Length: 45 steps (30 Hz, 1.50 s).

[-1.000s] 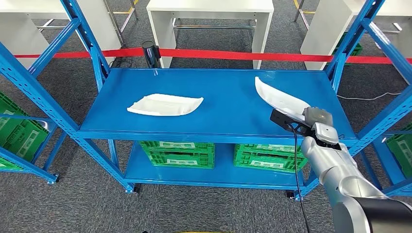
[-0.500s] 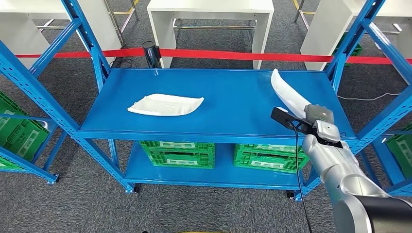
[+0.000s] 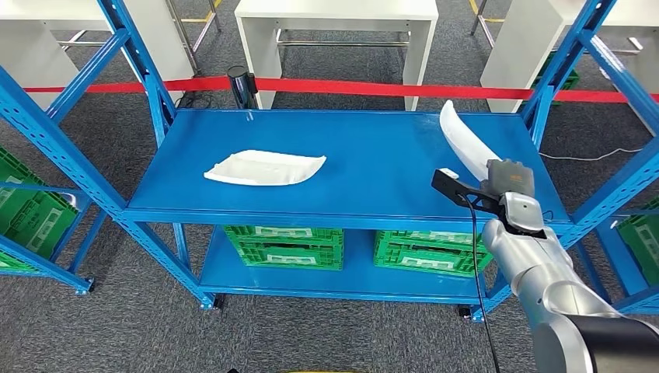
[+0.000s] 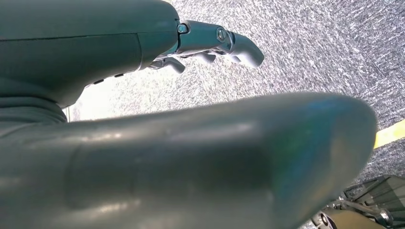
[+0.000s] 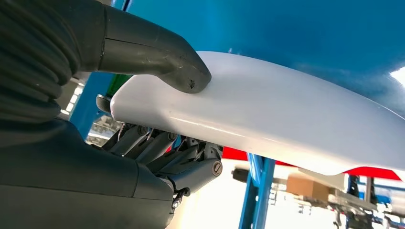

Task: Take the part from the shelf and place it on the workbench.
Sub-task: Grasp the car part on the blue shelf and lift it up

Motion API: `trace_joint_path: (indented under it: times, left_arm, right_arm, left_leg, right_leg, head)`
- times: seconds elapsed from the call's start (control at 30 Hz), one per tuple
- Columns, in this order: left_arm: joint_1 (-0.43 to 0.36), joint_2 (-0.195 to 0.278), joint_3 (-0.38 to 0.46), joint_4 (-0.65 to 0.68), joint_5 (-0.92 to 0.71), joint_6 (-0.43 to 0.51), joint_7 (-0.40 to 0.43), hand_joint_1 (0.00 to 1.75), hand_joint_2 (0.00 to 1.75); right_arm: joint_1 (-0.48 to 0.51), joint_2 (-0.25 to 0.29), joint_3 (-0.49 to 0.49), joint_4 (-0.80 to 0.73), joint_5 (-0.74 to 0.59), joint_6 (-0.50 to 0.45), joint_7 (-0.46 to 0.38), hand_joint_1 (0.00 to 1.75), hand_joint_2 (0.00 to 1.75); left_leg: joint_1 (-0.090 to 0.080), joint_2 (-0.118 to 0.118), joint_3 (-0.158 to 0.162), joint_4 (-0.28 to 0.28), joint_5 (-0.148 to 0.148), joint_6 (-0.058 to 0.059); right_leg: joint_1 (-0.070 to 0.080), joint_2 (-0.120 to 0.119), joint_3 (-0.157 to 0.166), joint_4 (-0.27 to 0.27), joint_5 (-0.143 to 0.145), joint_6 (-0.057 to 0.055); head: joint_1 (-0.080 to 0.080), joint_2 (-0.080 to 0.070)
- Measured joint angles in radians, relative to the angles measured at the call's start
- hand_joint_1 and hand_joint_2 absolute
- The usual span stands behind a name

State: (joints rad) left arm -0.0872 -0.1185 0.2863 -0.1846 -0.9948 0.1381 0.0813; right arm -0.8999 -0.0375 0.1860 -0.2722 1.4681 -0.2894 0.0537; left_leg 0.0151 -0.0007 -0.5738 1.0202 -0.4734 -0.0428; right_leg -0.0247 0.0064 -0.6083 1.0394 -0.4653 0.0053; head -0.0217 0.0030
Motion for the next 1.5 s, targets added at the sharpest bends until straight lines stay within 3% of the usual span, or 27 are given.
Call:
trace_joint_path:
  times: [0.1, 0.3, 0.43, 0.57, 0.9, 1.5]
  left_arm:
    - [0.000, -0.002, 0.002, 0.000, -0.001, 0.001, 0.001, 0.00, 0.00]
    - [0.000, -0.008, 0.004, 0.000, -0.010, 0.009, 0.004, 0.00, 0.00]
    - [-0.001, -0.012, 0.004, 0.000, -0.015, 0.021, -0.010, 0.00, 0.00]
    - [-0.001, -0.014, 0.005, 0.000, -0.019, 0.047, -0.028, 0.00, 1.75]
    - [-0.002, -0.019, 0.027, 0.000, 0.000, 0.133, -0.061, 0.00, 1.75]
    - [-0.003, -0.031, 0.072, 0.000, 0.038, 0.110, -0.075, 0.00, 1.75]
  right_arm:
    - [0.004, 0.001, 0.007, 0.000, 0.000, -0.056, -0.022, 1.75, 1.75]
    - [0.014, 0.017, 0.013, 0.000, -0.050, -0.287, -0.118, 1.75, 1.75]
    - [0.024, 0.032, 0.013, -0.002, -0.071, -0.378, -0.171, 1.74, 1.75]
    - [0.030, 0.044, 0.014, -0.004, -0.072, -0.393, -0.191, 1.75, 1.75]
    - [0.067, 0.066, 0.046, -0.104, -0.040, -0.406, -0.241, 1.75, 1.75]
    - [0.196, 0.147, 0.047, -0.252, -0.252, -0.406, -0.498, 1.75, 1.75]
  left_leg:
    - [0.000, -0.001, 0.000, 0.000, 0.000, 0.000]
    - [0.000, -0.001, -0.001, 0.000, 0.000, 0.000]
    - [0.000, -0.001, -0.001, 0.000, 0.000, 0.000]
    - [0.000, -0.001, -0.001, 0.000, 0.000, 0.000]
    - [0.000, -0.001, -0.001, 0.000, 0.000, 0.000]
    - [0.000, -0.001, -0.001, 0.000, 0.000, 0.000]
  right_leg:
    - [0.000, 0.000, 0.000, 0.000, 0.000, 0.000]
    - [0.000, 0.000, 0.000, 0.000, 0.000, 0.000]
    - [0.000, 0.000, 0.000, 0.000, 0.000, 0.000]
    - [0.000, 0.000, 0.000, 0.000, 0.000, 0.000]
    - [0.000, 0.000, -0.001, 0.000, 0.000, 0.000]
    - [0.000, 0.000, -0.001, 0.000, -0.001, 0.000]
  head:
    - [0.000, 0.000]
    - [0.000, 0.000]
    - [0.000, 0.000]
    - [0.000, 0.000]
    - [0.000, 0.000]
    - [0.000, 0.000]
